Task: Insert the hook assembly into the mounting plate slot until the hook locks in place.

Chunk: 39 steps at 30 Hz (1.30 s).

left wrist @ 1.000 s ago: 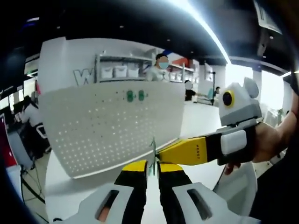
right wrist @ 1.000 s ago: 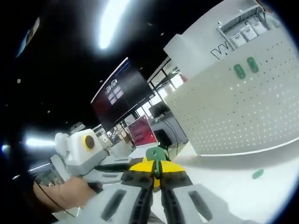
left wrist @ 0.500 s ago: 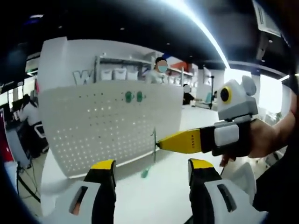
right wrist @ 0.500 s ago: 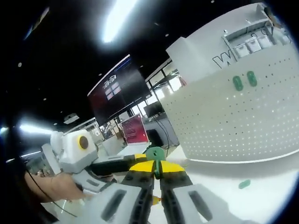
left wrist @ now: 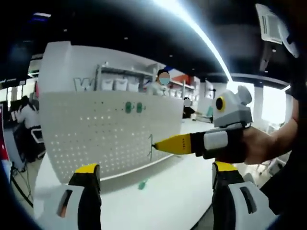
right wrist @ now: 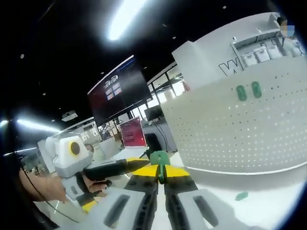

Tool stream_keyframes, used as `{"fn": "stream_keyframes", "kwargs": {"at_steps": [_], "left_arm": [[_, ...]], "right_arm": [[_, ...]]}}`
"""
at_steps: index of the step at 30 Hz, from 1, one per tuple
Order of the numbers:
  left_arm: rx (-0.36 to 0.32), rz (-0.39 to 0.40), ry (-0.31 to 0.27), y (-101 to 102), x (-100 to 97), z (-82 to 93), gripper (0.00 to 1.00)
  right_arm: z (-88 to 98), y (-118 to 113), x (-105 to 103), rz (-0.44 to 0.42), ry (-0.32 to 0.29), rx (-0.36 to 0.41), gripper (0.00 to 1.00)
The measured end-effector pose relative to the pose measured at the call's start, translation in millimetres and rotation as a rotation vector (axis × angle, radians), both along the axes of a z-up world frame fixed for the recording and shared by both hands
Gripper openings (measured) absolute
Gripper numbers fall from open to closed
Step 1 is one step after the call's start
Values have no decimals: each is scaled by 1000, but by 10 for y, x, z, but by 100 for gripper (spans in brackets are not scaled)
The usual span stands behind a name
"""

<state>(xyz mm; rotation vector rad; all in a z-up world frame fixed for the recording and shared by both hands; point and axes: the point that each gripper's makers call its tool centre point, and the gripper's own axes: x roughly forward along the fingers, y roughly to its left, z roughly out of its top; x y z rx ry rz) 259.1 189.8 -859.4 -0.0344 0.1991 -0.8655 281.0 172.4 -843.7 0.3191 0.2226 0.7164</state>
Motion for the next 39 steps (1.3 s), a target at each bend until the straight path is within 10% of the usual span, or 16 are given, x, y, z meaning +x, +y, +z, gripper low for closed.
{"fn": "stream_keyframes", "kwargs": {"at_steps": [15,39], "left_arm": [[-16,5,38,-11,-14,-43,100],[24,76,63,269,142,-179,100]], "right_arm": [[-60,-18,71,-26,-21,-20,1],[-67,-920,1039,-407,-139,-81,1]]}}
